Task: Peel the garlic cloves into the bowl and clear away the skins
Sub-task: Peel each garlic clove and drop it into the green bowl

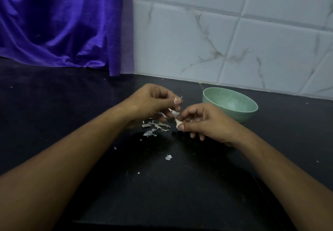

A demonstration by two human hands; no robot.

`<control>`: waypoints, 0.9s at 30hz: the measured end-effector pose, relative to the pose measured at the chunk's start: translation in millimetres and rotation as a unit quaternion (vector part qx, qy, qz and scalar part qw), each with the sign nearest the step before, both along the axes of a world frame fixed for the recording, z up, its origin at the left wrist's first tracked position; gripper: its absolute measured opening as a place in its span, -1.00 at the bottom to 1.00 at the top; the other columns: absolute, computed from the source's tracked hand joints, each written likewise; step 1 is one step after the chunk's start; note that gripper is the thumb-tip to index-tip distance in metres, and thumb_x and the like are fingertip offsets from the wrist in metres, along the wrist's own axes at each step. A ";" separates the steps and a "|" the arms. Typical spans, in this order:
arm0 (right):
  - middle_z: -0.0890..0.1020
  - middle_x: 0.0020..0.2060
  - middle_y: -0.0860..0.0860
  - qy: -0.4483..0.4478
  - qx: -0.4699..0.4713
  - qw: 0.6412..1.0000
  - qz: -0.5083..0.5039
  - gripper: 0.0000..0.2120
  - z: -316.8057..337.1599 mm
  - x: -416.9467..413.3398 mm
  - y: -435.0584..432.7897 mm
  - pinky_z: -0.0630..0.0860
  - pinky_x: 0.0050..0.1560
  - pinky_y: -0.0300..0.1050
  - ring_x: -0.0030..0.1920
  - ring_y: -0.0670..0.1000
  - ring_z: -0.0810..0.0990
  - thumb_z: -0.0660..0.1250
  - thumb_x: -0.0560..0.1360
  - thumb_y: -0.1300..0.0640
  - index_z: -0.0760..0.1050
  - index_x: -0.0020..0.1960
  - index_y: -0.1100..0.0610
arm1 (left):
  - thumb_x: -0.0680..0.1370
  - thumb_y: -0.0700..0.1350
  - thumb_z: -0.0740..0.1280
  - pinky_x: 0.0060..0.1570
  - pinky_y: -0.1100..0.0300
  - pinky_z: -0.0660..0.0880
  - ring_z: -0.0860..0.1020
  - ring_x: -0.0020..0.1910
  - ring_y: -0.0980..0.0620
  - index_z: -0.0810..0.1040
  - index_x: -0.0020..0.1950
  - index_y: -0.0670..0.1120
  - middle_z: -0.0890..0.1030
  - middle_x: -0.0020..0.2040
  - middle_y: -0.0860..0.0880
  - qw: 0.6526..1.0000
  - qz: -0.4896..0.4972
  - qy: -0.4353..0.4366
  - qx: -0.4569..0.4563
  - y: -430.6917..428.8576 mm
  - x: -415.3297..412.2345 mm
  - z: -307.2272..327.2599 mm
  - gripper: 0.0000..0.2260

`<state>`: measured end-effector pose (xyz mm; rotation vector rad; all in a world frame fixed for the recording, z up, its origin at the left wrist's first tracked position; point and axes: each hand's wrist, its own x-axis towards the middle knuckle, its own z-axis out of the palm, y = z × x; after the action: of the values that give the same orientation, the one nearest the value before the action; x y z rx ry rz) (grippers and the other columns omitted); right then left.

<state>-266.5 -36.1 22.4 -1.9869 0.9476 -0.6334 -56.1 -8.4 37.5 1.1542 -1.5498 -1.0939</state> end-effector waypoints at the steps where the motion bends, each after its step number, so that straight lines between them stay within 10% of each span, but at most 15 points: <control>1: 0.65 -0.31 0.02 0.021 -0.015 1.000 -0.003 -0.92 -0.7 -0.1 -1.6 0.41 -0.49 -0.27 -0.41 -0.08 0.54 0.51 0.52 0.23 0.68 -0.01 0.10 | 0.62 -0.17 0.41 -0.31 0.27 0.61 0.63 -0.27 0.11 0.65 0.18 -0.29 0.72 -0.08 -0.14 0.999 -0.023 -0.024 0.014 0.5 2.2 0.3 -0.77; 10: 0.68 -0.20 0.25 0.038 -0.039 0.999 -0.001 -0.78 -14.5 0.1 -10.4 0.39 -0.20 0.01 -0.29 0.08 0.48 0.53 0.42 -0.08 0.71 0.00 0.00 | 0.57 -0.20 0.48 -0.20 0.17 0.65 0.63 -0.17 0.02 0.64 0.11 -0.28 0.67 -0.15 -0.13 0.991 -0.074 -0.107 0.039 0.5 12.6 1.1 -0.81; 16: 0.69 -0.26 0.06 -0.052 0.021 0.998 -0.032 -0.88 -10.3 -5.5 -6.7 0.43 -0.50 -0.28 -0.31 -0.08 0.61 0.49 0.53 0.30 0.64 0.06 0.27 | 0.60 -0.17 0.45 -0.26 0.19 0.63 0.66 -0.23 0.06 0.62 0.10 -0.23 0.71 -0.15 -0.09 0.985 -0.072 -0.134 0.076 -2.0 12.3 -3.8 -0.85; 27: 0.75 -0.11 0.25 -0.214 0.133 0.964 -0.081 -0.78 -10.3 4.8 8.1 0.71 -0.17 -0.13 -0.17 0.10 0.76 0.52 0.40 0.32 0.60 0.01 0.32 | 0.51 -0.16 0.56 -0.29 0.17 0.64 0.67 -0.28 0.03 0.68 0.03 -0.17 0.71 -0.25 -0.07 0.991 -0.021 -0.133 0.002 -0.6 2.2 -12.1 -0.84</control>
<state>-261.7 -28.1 12.1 -1.4661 0.8771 -0.9296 -53.9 -9.0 25.4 1.3170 -1.7843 -1.0014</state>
